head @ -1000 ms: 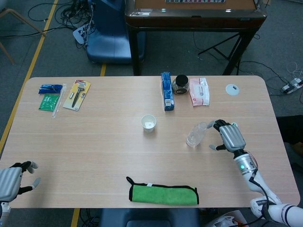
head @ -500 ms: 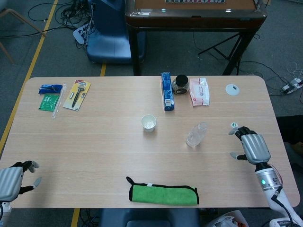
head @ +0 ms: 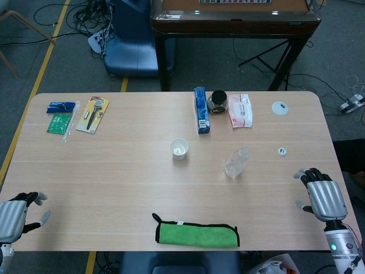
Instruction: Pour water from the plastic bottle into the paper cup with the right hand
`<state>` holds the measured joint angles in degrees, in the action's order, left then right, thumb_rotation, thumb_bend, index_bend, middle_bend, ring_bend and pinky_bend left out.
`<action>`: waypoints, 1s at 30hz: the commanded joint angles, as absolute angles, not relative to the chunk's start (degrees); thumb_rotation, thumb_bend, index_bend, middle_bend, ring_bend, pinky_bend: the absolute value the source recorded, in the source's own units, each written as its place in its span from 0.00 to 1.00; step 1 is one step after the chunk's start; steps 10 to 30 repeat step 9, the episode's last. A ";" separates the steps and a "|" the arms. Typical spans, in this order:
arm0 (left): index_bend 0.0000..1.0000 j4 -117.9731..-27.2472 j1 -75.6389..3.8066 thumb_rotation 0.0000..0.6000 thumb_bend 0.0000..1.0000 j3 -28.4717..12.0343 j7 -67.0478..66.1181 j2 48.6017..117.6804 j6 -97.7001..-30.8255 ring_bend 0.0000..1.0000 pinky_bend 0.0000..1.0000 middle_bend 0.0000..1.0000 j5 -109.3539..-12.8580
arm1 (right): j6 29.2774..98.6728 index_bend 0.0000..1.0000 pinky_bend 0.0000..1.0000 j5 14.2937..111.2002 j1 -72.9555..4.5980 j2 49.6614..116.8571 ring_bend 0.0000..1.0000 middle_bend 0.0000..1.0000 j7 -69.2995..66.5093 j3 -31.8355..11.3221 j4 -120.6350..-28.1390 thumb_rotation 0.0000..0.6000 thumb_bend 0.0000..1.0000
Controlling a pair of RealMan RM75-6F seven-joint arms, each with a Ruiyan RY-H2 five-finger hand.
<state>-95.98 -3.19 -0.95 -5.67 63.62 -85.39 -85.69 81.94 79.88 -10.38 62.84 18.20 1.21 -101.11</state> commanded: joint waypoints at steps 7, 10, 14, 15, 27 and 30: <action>0.44 -96.50 -3.26 1.00 0.22 -0.91 -6.20 63.32 -85.15 0.41 0.61 0.51 -85.57 | 82.34 0.34 0.38 84.77 -9.31 61.19 0.20 0.28 13.84 2.04 -102.28 1.00 0.00; 0.44 -96.67 -3.25 1.00 0.22 -0.86 -6.31 63.23 -85.01 0.41 0.61 0.51 -85.44 | 82.16 0.34 0.38 84.83 -9.16 60.74 0.20 0.28 13.74 2.04 -102.48 1.00 0.00; 0.44 -96.67 -3.25 1.00 0.22 -0.86 -6.31 63.23 -85.01 0.41 0.61 0.51 -85.44 | 82.16 0.34 0.38 84.83 -9.16 60.74 0.20 0.28 13.74 2.04 -102.48 1.00 0.00; 0.44 -96.67 -3.25 1.00 0.22 -0.86 -6.31 63.23 -85.01 0.41 0.61 0.51 -85.44 | 82.16 0.34 0.38 84.83 -9.16 60.74 0.20 0.28 13.74 2.04 -102.48 1.00 0.00; 0.44 -96.67 -3.25 1.00 0.22 -0.86 -6.31 63.23 -85.01 0.41 0.61 0.51 -85.44 | 82.16 0.34 0.38 84.83 -9.16 60.74 0.20 0.28 13.74 2.04 -102.48 1.00 0.00; 0.44 -96.67 -3.25 1.00 0.22 -0.86 -6.31 63.23 -85.01 0.41 0.61 0.51 -85.44 | 82.16 0.34 0.38 84.83 -9.16 60.74 0.20 0.28 13.74 2.04 -102.48 1.00 0.00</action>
